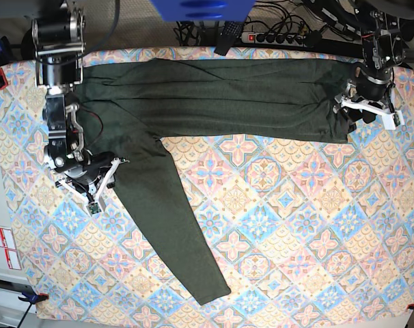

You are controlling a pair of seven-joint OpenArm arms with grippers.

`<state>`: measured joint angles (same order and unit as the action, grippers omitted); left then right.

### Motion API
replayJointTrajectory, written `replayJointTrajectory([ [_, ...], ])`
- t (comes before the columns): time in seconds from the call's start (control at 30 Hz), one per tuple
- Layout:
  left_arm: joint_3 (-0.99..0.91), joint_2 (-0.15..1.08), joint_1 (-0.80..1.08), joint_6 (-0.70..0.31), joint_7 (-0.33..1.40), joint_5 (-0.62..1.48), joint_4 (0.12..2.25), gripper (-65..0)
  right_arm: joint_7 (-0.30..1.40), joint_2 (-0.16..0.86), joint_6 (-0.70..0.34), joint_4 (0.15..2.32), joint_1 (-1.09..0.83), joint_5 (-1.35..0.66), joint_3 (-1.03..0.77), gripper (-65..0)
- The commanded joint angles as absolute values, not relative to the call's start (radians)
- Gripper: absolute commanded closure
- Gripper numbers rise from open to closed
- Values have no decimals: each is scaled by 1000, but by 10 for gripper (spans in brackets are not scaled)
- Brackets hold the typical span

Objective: Fold the T-shirt properly
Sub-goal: 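Grasp the sleeve beside the right gripper and drag it onto the shirt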

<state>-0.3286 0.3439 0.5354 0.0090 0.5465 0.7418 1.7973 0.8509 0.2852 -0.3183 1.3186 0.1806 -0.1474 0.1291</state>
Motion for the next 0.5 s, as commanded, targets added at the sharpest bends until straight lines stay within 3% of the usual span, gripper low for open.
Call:
replayJointTrajectory([
  [0.0, -332, 354, 538, 2, 527, 745, 1814, -393, 812, 298, -317, 1313, 239, -153, 136, -170],
  [0.47, -332, 354, 538, 2, 527, 745, 1813, -393, 593, 297, -317, 921, 417, -153, 262, -170],
])
